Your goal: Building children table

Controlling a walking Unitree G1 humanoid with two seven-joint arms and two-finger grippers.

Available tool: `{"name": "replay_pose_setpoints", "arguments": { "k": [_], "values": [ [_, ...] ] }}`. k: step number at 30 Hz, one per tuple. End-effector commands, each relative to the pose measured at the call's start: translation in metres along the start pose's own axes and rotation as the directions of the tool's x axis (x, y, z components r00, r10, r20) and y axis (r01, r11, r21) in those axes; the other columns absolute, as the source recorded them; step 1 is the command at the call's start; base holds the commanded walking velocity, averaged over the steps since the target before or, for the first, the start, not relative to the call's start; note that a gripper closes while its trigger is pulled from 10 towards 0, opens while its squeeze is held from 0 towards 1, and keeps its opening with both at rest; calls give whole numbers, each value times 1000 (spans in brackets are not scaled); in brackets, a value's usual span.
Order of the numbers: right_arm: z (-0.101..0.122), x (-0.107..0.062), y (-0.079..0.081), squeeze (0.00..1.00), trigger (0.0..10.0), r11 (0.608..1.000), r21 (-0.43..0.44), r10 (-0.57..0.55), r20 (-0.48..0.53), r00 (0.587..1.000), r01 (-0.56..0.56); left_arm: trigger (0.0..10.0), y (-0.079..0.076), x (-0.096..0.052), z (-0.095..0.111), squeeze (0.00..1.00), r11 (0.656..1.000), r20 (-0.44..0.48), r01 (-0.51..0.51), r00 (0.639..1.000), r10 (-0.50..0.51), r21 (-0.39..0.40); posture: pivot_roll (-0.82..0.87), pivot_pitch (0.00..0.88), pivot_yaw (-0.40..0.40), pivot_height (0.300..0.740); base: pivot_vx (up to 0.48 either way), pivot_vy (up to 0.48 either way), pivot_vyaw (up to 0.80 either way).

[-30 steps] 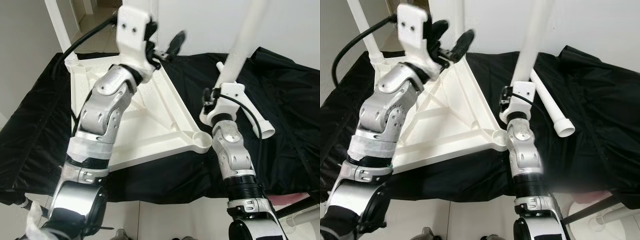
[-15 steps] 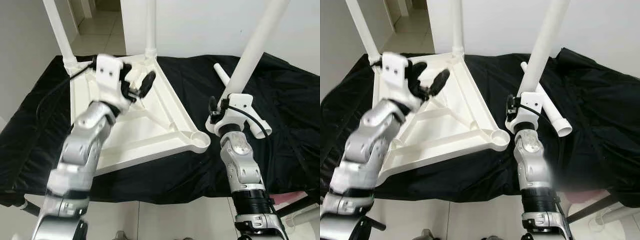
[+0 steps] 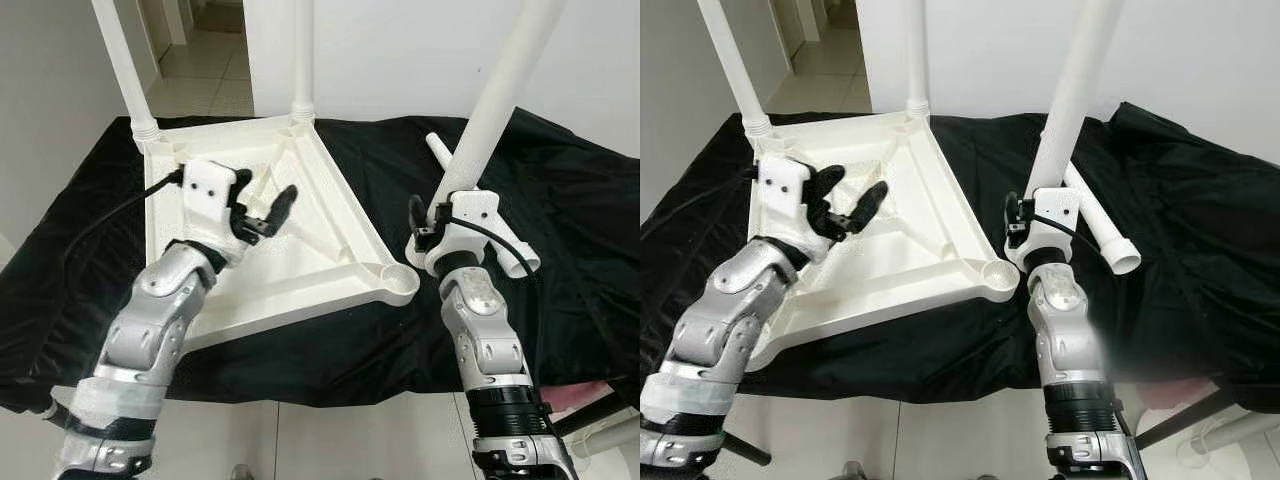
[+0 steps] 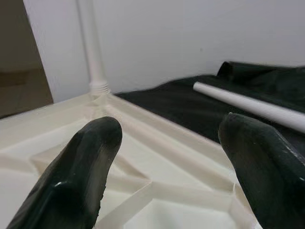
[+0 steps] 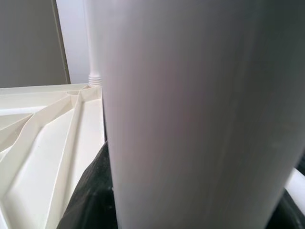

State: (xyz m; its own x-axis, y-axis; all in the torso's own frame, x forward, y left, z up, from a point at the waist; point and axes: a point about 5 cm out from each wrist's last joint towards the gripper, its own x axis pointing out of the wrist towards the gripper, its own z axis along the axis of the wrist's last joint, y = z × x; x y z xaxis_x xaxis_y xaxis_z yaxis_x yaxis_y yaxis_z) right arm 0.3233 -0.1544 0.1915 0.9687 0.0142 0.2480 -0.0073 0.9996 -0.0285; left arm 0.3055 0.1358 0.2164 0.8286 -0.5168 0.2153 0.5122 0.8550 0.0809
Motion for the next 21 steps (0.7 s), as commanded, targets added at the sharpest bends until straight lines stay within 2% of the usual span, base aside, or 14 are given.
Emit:
{"name": "replay_pose_setpoints", "arguments": {
  "k": [1, 2, 4, 6, 9, 10, 13, 21],
  "values": [
    [5, -1, 0, 0, 10000, 1000, -2, 7, 26, 1000, -7, 10000, -11, -11, -4, 0, 968, -44, 251, 967, -252, -13, -67, 19, 1, 740, 0, 0, 0],
    [5, -2, 0, 0, 10000, 1000, -2, 10, 27, 1000, -10, 10000, -14, -18, -5, 0, 953, -63, 302, 951, -302, -16, -61, 21, -1, 740, 0, 0, 0],
    [5, -2, 0, 0, 10000, 1000, -3, 12, 27, 1000, -12, 10000, -17, -22, -5, 0, 941, -73, 338, 938, -338, -20, -61, 21, -1, 740, 0, 0, 0],
    [4, -2, 6, 0, 10000, 999, -3, 37, 25, 999, -37, 10000, -28, -30, -9, 0, 897, -127, 441, 889, -439, -17, -55, 28, -3, 740, 0, 0, 0],
    [4, -2, 8, 0, 10000, 999, -3, 49, 26, 998, -49, 10000, -32, -33, -11, 0, 884, -145, 468, 873, -465, -18, -55, 28, -3, 740, 0, 0, 0],
    [5, -2, 9, 0, 10000, 998, -3, 58, 28, 998, -58, 10000, -37, -35, -12, 0, 869, -155, 494, 856, -493, -32, -58, 31, -3, 740, 0, 0, 0],
    [6, -2, 9, 0, 10000, 998, -3, 62, 30, 998, -62, 10000, -39, -35, -12, 0, 862, -156, 505, 849, -505, -41, -58, 31, -3, 740, 0, 0, 0],
    [7, -4, 14, 0, 10000, 994, -10, 105, 38, 994, -105, 10000, -63, -33, -18, 0, 823, -167, 567, 810, -562, -22, -62, 44, -11, 740, 0, 0, 0]
  ]
}}
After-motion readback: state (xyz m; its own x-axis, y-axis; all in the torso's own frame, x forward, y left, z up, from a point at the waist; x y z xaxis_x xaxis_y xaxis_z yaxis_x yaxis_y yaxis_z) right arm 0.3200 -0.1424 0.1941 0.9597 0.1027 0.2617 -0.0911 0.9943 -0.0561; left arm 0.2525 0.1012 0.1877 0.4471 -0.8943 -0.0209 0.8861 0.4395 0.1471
